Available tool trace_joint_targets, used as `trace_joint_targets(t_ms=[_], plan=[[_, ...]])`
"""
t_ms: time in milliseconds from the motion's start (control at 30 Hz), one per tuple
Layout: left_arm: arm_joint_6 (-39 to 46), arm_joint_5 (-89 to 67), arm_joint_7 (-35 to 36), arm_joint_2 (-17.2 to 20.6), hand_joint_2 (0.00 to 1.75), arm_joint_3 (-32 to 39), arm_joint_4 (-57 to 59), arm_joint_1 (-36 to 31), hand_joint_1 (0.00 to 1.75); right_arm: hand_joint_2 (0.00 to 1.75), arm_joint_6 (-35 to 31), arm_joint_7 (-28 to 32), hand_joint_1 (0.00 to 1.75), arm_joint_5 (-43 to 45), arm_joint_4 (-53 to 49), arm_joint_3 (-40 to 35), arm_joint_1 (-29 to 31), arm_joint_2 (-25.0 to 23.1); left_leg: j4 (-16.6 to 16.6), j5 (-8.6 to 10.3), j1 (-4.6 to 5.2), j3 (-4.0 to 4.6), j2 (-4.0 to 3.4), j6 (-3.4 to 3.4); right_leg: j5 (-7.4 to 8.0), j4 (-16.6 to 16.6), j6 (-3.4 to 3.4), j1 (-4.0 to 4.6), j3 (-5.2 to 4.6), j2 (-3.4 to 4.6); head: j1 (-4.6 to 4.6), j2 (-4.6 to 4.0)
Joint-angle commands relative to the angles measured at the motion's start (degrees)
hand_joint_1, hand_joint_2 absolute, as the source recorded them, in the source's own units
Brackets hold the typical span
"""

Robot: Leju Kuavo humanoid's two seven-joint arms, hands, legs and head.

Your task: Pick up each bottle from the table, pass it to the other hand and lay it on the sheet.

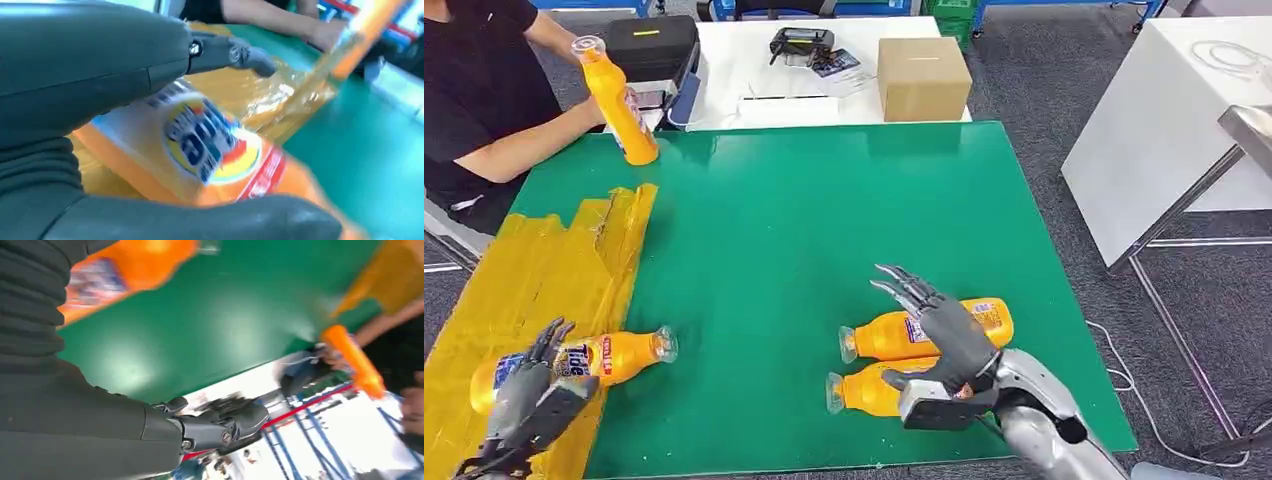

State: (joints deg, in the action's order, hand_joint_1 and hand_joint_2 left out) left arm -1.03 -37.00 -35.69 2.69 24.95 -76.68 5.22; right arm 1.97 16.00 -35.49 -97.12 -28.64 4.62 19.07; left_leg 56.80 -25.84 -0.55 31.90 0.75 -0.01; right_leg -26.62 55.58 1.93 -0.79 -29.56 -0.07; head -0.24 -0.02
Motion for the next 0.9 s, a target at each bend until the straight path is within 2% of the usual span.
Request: trace_joint_targets(t_ms=[33, 100, 200, 400, 733, 900], plan=[[-10.9, 25.3, -2.3, -13.6, 0.0, 6.5, -25.0, 3.9, 0.0, 1.75, -1.7, -4.0, 0.0, -8.6, -9.4, 8.9, -17.0, 6.6, 0.1, -0.1, -0.06, 0.11, 0.29, 0.07, -0.13, -0.1, -0.02, 0.09, 0.09, -0.35, 0.07, 0.0], [-10.2, 26.5, -1.5, -14.5, 0.0, 3.9, -28.6, 5.6, 0.0, 1.75, -3.3, -5.6, 0.0, -8.5, -12.9, 9.5, -22.6, 11.1, 0.1, -0.09, 0.06, 0.24, 0.29, 0.06, -0.12, 0.0, 0.0, 0.02, -0.04, -0.3, 0.0, 0.0], [-8.9, 26.6, -1.6, -13.8, 0.0, 2.5, -28.3, 5.9, 0.0, 1.75, -3.9, -7.6, 0.0, -7.4, -14.9, 9.6, -25.6, 14.6, 0.2, -0.21, 0.03, 0.18, 0.48, 0.15, -0.24, 0.0, -0.01, 0.05, 0.05, -0.54, 0.04, 0.0], [-8.5, 26.8, -2.1, -13.1, 0.0, 2.6, -27.0, 5.6, 0.0, 1.75, -3.5, -8.1, 0.0, -6.9, -14.8, 9.2, -24.5, 14.4, 0.1, -0.17, 0.1, 0.19, -0.13, 0.14, -0.07, -0.1, -0.06, 0.0, -0.15, 0.0, -0.02, 0.0], [-8.5, 26.9, -2.1, -13.1, 0.0, 2.6, -27.0, 5.6, 0.0, 1.75, -3.4, -8.3, 0.0, -6.9, -14.7, 9.1, -24.4, 14.5, 0.0, -0.14, 0.1, 0.11, -0.23, 0.15, -0.03, -0.1, -0.02, -0.01, -0.14, 0.1, 0.0, 0.0], [-7.9, 26.8, -2.1, -12.4, 0.0, 1.9, -26.1, 5.2, 0.0, 1.75, -4.2, -11.6, 0.0, -6.5, -16.3, 8.2, -27.0, 18.5, 0.0, -0.18, 0.08, 0.07, -0.13, 0.16, -0.09, -0.1, -0.05, 0.02, -0.04, -0.01, 0.0, 0.0]])
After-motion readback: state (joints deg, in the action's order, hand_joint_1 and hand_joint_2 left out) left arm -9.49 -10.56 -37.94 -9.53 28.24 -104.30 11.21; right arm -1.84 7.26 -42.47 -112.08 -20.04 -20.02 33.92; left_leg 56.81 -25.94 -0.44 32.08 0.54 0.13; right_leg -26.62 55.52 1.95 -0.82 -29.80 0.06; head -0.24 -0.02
